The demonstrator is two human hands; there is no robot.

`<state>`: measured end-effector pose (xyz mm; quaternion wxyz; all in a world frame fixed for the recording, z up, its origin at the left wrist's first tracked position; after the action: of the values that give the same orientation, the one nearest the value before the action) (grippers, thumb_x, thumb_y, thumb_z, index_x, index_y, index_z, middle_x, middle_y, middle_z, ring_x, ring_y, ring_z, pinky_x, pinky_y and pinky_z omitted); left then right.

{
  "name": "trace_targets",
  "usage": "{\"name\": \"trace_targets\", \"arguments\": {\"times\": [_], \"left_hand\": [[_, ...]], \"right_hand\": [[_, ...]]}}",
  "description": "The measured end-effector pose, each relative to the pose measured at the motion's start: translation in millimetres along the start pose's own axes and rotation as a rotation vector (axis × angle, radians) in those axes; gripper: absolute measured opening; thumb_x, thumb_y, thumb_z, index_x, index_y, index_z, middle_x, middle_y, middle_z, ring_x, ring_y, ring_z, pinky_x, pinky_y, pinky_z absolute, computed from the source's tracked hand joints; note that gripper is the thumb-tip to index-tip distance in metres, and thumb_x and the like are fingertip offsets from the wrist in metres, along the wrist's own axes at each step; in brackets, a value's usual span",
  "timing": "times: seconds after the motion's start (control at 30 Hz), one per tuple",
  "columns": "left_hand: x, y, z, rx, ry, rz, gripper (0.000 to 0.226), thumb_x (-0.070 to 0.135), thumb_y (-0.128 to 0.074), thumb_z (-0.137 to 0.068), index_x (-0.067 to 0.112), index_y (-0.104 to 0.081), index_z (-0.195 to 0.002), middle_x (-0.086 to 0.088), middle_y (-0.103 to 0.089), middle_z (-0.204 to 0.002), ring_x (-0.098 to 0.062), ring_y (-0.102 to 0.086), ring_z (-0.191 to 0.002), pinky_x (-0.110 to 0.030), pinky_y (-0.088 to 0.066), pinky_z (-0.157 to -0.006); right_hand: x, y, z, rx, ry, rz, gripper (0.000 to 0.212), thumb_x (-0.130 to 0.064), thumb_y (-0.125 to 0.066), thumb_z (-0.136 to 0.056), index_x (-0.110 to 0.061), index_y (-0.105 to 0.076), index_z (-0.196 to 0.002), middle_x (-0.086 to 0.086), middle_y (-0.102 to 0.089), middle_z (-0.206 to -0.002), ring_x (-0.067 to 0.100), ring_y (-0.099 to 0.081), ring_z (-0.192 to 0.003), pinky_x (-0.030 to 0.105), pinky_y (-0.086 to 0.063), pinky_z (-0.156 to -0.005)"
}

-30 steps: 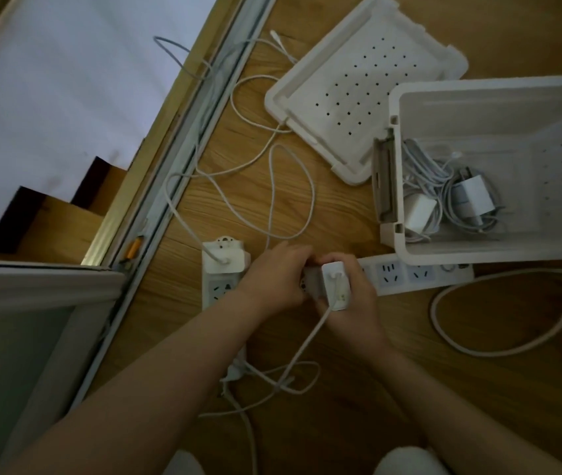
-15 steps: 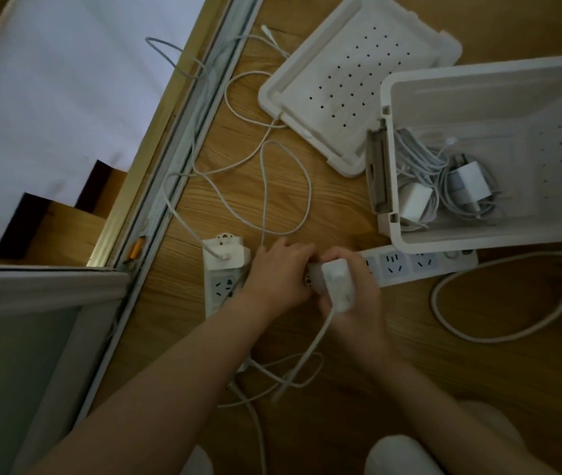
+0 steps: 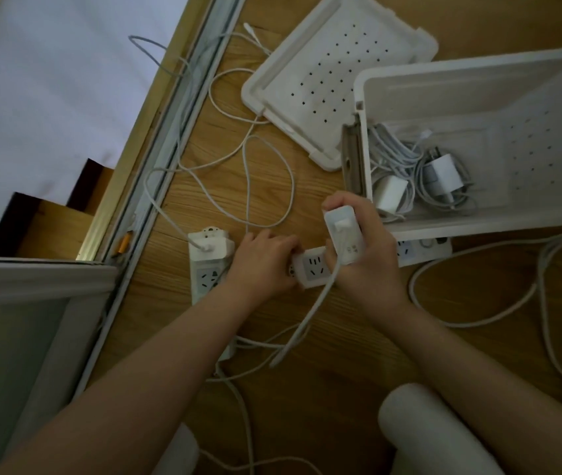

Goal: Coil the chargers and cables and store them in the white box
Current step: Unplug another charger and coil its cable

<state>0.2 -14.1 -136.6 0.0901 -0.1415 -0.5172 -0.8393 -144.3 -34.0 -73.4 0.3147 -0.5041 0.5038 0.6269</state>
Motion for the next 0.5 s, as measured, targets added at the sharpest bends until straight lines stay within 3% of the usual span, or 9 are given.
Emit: {"name": "trace_targets", "arguments": {"times": [0.13,0.23,0.3,0.4,0.5], "left_hand": [[3.3,7.4,0.5,-0.133,0.055,0.126,0.040,0.025,-0.063,-0.082,0.021,-0.056,-0.121,-0.003,-0.060,-0.120,-0.024,-0.047,-0.116,-0.037,-0.036,-0.093],[12.6,31.7,5.1,-0.130,0.208,0.544,0.027,0.016,-0.053,-0.093,0.011,-0.062,-0.118,-0.008,-0.062,-0.119,-0.022,-0.054,-0.112,-0.032,-0.044,-0.092],[22.4,59.7,12.9,-0.107,0.337,0.842,0.024,0.025,-0.045,-0.098,0.012,-0.064,-0.106,-0.005,-0.063,-0.108,-0.017,-0.056,-0.100,-0.025,-0.044,-0.080],[31.9,101.7,26.4,-0.107,0.397,1.241,0.049,0.045,-0.026,-0.100,0.015,-0.065,-0.105,-0.005,-0.066,-0.106,-0.019,-0.059,-0.096,-0.034,-0.042,-0.088],[41.7,140.3,44.6,-0.107,0.313,1.435,0.060,0.055,-0.022,-0.097,0.014,-0.062,-0.114,-0.012,-0.064,-0.103,-0.025,-0.055,-0.092,-0.042,-0.040,-0.092]], "right_hand": [[-8.0,3.1,-21.1,-0.023,0.078,0.058,0.039,0.003,-0.056,-0.074,-0.011,-0.053,-0.110,-0.006,-0.053,-0.102,-0.007,-0.051,-0.087,0.005,-0.038,-0.070],[-18.0,9.2,-32.6,-0.091,0.139,0.154,0.040,0.007,-0.060,-0.076,-0.007,-0.055,-0.112,0.002,-0.058,-0.109,-0.002,-0.053,-0.094,0.008,-0.041,-0.071],[-26.4,13.7,-37.3,-0.157,0.154,0.193,0.044,0.008,-0.062,-0.077,-0.010,-0.054,-0.117,0.002,-0.058,-0.116,0.001,-0.052,-0.102,0.009,-0.042,-0.080],[-45.0,21.8,-38.6,-0.278,0.213,0.268,0.052,0.007,-0.062,-0.080,-0.012,-0.050,-0.127,0.004,-0.053,-0.129,0.007,-0.046,-0.119,0.019,-0.042,-0.097],[-68.0,30.4,-37.9,-0.387,0.341,0.504,0.072,0.013,-0.064,-0.074,-0.008,-0.039,-0.139,0.007,-0.041,-0.144,0.016,-0.029,-0.137,0.029,-0.020,-0.114]]}}
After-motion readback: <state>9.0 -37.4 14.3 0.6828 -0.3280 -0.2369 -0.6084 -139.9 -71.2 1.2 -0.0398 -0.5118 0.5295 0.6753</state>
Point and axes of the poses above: each hand's wrist, its own z-axis away from the middle knuckle, its own y-axis out of the back of the hand, x = y × z, the point moved 1 cm from there along -z, towards the middle knuckle
